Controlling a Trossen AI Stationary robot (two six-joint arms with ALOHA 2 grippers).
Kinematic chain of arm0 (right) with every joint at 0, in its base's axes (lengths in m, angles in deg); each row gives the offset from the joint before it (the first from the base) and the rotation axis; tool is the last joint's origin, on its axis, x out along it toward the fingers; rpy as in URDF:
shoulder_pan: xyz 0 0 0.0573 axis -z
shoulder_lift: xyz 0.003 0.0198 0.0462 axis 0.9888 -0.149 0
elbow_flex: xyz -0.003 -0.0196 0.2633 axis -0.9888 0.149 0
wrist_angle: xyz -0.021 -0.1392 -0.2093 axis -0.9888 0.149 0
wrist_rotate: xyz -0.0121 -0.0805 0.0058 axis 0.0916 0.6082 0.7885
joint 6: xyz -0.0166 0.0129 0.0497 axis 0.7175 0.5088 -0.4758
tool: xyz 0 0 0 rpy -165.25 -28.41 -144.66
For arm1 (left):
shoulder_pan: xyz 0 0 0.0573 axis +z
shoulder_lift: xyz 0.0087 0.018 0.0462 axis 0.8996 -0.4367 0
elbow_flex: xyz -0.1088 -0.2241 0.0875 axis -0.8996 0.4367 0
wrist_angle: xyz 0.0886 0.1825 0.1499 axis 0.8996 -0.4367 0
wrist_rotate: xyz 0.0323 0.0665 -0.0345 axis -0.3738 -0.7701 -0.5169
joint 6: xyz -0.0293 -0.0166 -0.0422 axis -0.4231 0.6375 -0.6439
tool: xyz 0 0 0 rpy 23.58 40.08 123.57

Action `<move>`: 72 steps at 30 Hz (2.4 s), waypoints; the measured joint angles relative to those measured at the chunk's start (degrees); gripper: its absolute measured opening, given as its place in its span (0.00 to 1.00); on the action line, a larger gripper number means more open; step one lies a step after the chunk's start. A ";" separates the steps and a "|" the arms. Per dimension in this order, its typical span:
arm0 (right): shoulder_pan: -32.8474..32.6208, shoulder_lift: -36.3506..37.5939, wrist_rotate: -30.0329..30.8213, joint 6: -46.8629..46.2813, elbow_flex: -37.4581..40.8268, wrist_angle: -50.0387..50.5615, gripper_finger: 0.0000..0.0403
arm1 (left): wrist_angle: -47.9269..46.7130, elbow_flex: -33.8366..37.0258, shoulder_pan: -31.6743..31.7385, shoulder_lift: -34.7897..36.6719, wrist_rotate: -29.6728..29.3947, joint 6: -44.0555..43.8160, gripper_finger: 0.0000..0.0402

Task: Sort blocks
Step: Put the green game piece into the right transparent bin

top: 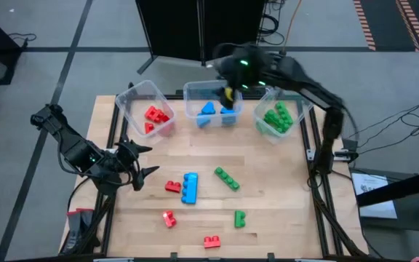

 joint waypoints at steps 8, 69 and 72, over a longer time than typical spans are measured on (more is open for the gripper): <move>-14.54 4.68 7.92 -11.21 1.21 16.59 0.66 | -1.00 0.00 0.00 0.00 -0.20 0.03 0.84; -46.69 32.39 16.71 -8.94 21.20 -11.75 0.66 | -0.23 0.00 0.00 0.00 7.67 -0.02 0.84; -47.32 39.98 16.43 -7.15 39.37 -25.86 0.66 | -0.05 0.00 0.00 0.00 7.67 -0.02 0.84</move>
